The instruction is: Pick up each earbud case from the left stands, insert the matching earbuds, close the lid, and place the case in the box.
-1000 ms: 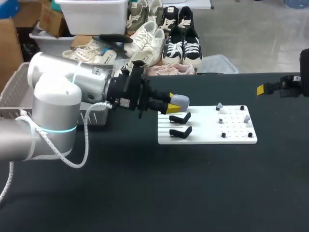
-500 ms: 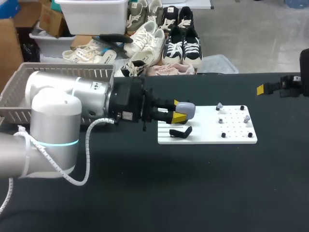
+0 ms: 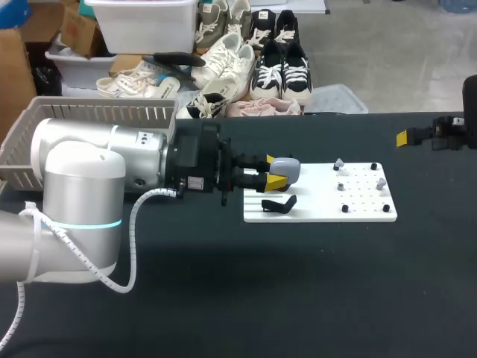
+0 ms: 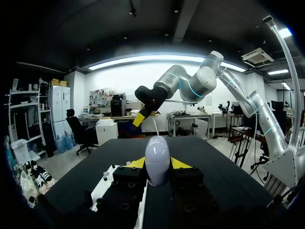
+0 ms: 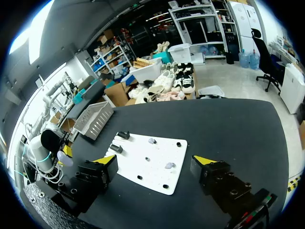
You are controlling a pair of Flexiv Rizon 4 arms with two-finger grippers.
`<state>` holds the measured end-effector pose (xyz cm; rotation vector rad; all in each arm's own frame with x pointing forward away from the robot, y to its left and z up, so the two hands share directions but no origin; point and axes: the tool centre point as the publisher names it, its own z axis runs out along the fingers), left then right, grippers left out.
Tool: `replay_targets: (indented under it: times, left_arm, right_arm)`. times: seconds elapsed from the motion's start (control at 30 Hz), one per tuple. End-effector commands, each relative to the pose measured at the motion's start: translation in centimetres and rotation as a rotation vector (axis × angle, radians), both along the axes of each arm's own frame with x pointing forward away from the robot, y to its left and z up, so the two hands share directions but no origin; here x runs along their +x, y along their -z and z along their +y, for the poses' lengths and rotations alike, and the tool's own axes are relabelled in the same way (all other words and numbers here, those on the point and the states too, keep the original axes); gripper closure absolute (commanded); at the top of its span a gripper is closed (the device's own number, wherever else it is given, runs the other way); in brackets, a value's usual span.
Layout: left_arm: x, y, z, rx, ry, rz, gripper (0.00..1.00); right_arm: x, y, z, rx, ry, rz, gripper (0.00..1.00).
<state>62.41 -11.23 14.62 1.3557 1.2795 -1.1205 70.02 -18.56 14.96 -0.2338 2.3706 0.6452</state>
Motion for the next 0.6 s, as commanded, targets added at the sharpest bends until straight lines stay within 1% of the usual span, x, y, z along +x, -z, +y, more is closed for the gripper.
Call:
replay_targets:
  times: [0.03, 0.27, 0.33, 0.4, 0.43, 0.5, 0.6]
  left_arm:
    - [-0.3, 0.0, 0.0, -0.004, -0.028, -0.006, 1.00]
    - [-0.3, 0.0, 0.0, -0.004, -0.028, -0.006, 1.00]
    - [-0.1, 0.0, -0.5, -0.045, 0.007, 0.010, 1.00]
    - [0.1, 0.1, -0.9, -0.062, 0.033, 0.012, 1.00]
    - [0.2, 0.1, -1.2, -0.067, 0.046, 0.014, 1.00]
    - [0.3, 0.2, -1.5, -0.077, 0.068, 0.019, 1.00]
    - [0.6, 0.3, -2.1, -0.077, 0.097, 0.011, 1.00]
  right_arm:
    - [0.1, 0.0, -0.1, 0.002, -0.003, 0.001, 0.00]
    - [0.1, 0.0, -0.1, 0.002, -0.003, 0.001, 0.00]
    - [0.1, 0.0, -0.1, 0.002, -0.003, 0.001, 0.00]
    - [0.1, 0.0, -0.1, 0.002, -0.003, 0.001, 0.00]
    - [-0.4, 0.1, -0.1, 0.014, -0.007, 0.003, 0.00]
    - [-1.3, 0.1, -0.2, 0.009, -0.013, 0.005, 0.00]
    - [-2.7, -0.6, -0.3, 0.003, -0.024, -0.018, 0.00]
